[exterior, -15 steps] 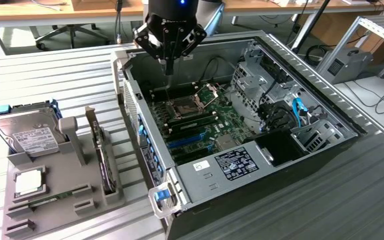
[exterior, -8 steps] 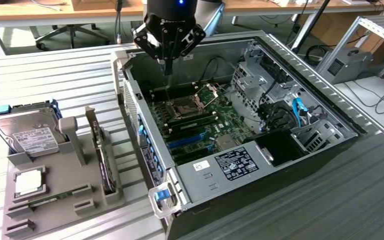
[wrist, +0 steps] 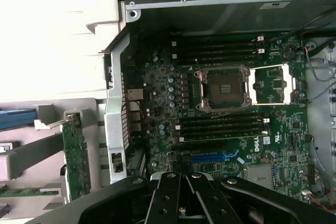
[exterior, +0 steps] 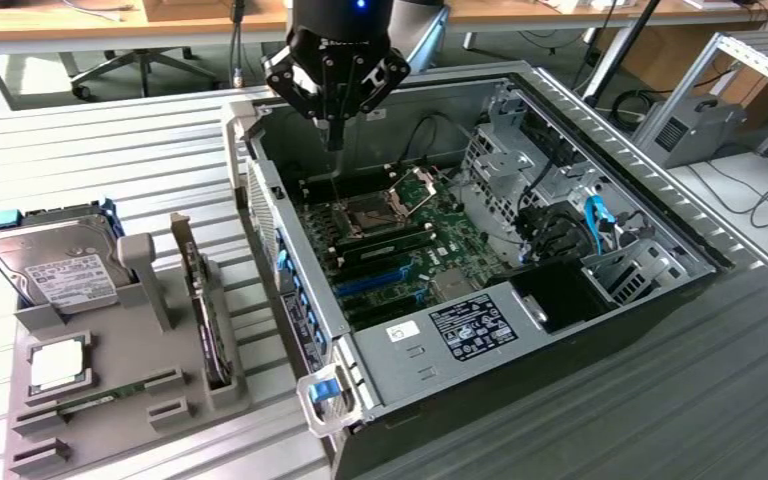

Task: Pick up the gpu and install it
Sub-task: 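Reach for the gpu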

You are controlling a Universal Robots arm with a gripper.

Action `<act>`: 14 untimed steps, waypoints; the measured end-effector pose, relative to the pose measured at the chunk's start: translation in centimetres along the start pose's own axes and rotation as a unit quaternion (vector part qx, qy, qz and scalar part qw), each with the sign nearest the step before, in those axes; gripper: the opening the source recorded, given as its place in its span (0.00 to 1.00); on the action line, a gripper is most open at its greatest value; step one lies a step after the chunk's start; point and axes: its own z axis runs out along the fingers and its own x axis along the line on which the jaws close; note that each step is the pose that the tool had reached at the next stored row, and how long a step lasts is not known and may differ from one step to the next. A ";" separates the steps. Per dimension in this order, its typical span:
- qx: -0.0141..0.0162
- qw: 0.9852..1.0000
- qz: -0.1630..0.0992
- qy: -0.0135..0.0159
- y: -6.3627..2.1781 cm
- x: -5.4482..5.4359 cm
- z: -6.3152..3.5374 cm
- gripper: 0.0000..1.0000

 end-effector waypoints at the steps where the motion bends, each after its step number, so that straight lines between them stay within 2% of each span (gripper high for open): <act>1: 0.000 1.000 0.000 0.000 0.00 0.0 0.00 0.11; 14: 0.000 1.000 0.000 0.000 -0.02 0.3 -0.01 0.11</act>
